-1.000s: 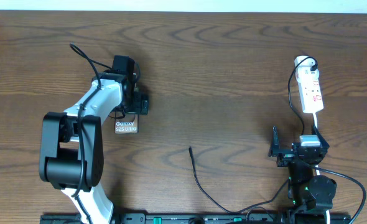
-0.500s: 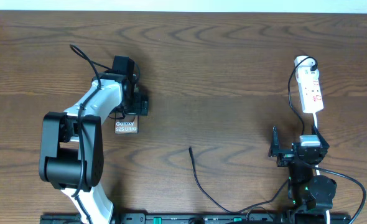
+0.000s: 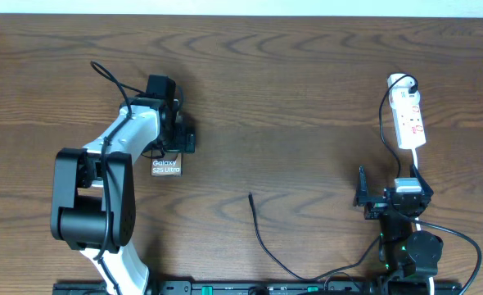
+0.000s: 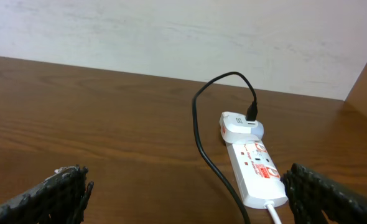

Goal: Plug charger to phone and switch on socket
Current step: 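Close the left gripper on the phone's long edges and grip it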

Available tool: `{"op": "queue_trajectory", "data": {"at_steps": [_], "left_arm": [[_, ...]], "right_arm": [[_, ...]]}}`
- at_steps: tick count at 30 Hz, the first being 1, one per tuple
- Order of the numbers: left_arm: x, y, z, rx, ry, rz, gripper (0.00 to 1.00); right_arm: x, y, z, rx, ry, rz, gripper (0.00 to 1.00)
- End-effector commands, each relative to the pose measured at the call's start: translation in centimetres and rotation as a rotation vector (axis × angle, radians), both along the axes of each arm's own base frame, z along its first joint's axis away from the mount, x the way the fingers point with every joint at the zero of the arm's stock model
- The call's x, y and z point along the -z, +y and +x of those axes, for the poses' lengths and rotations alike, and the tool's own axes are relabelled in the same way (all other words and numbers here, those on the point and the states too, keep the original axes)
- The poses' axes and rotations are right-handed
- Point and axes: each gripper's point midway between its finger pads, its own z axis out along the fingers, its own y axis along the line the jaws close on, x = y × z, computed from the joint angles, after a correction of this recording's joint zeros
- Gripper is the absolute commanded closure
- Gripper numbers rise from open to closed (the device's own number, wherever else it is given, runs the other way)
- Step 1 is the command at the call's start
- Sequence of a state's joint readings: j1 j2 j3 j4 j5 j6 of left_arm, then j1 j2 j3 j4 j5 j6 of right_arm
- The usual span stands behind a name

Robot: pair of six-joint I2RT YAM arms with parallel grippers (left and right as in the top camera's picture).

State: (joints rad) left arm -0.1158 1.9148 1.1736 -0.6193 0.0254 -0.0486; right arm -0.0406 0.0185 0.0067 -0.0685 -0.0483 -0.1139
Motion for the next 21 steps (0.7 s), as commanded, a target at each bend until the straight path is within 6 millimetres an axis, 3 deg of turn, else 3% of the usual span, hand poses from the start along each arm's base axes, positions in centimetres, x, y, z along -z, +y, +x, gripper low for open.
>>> {"op": "queue_trajectory", "data": {"at_steps": [1,21], "left_arm": [[2.01,0.46,-2.63,0.006,0.096,0.022,0.02],[2.43,0.54,-3.21,-0.001,0.109,0.024,0.02]], "right_arm": [[0.03,0.14,-0.02,-0.005,0.000,-0.008,0.01],[0.03,0.14,-0.02,-0.005,0.000,-0.008,0.01]]}}
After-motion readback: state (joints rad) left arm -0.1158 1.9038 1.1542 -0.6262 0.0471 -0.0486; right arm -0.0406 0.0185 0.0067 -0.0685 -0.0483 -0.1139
